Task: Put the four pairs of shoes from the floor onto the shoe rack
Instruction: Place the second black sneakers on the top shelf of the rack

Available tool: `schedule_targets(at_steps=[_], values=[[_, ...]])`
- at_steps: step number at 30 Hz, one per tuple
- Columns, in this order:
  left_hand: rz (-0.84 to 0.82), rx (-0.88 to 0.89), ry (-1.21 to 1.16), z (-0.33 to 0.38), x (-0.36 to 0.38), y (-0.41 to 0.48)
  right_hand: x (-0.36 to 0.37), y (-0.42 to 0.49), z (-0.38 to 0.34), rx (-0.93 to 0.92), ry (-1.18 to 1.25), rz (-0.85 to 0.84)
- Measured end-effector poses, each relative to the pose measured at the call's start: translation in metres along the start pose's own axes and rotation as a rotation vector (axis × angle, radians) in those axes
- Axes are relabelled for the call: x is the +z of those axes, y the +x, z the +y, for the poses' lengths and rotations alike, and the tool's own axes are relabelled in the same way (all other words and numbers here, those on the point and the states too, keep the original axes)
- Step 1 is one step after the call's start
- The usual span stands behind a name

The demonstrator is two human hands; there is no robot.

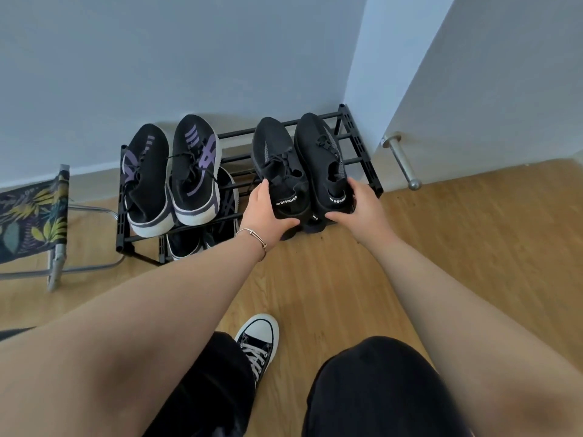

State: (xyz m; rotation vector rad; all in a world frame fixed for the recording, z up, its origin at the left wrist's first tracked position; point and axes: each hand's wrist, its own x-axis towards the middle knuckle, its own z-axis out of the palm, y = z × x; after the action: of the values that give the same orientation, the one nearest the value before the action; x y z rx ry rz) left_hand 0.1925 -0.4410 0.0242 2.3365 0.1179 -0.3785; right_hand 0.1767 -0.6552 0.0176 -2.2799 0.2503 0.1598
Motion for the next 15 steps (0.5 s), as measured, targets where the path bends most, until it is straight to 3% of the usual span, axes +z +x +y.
schedule_targets(at_steps=[15], values=[[0.07,0.001,-0.032,0.008,-0.01,0.049,-0.001,0.056,-0.021,-0.03,-0.046,0.01]])
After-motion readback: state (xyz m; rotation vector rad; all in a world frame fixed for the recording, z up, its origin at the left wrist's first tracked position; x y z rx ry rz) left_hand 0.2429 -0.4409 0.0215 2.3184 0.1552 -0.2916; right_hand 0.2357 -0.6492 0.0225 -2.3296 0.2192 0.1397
